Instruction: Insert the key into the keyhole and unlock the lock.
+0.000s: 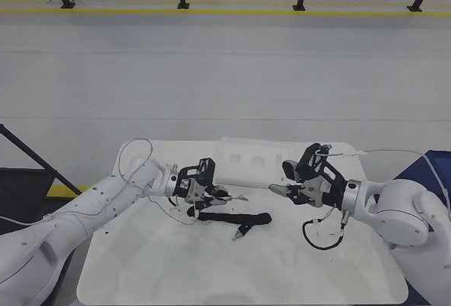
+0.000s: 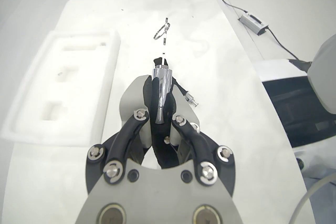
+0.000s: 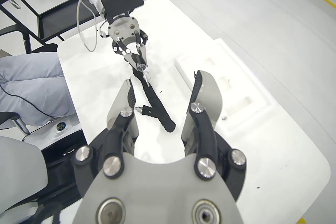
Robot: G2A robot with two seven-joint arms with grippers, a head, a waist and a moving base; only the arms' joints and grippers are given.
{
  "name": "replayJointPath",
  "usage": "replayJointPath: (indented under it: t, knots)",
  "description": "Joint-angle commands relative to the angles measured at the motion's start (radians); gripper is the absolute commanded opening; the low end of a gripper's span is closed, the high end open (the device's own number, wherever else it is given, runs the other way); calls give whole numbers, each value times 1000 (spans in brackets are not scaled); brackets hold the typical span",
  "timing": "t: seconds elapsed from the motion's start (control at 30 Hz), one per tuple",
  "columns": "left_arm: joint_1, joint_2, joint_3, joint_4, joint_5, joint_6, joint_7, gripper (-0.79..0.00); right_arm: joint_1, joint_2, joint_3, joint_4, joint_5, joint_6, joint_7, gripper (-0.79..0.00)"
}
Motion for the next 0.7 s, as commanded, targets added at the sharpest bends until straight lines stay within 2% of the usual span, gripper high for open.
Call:
replayJointPath:
  t: [0.0,0.07,0.1,0.13,0.17,0.2,0.43,0.57,0.67]
  knots:
    - [8,-13,0,8,21,0,-45,-785,-4,1,13,-3,4,-4,2,-234]
    - [18,-28,0,13,28,0,-77,-767,-8,2,23,-5,9,-7,3,-145]
    - [24,-35,0,15,29,0,-86,-594,-9,2,26,-6,9,-8,3,-105]
    - [29,-42,0,19,34,0,-98,-348,-10,2,29,-6,11,-10,1,-65]
    - [34,-49,0,20,39,0,-107,-37,-10,2,30,-6,12,-11,0,-31]
    - [43,-56,0,18,39,0,-107,0,-10,2,31,-6,13,-12,0,0]
    - [40,-78,0,49,0,0,-99,0,14,-4,20,29,43,-42,-18,0]
    - [7,-70,0,46,-63,0,-46,0,55,-9,5,71,71,-85,-28,0]
    - [-41,-51,0,31,-119,0,-14,0,108,-16,-18,127,98,-149,-38,0]
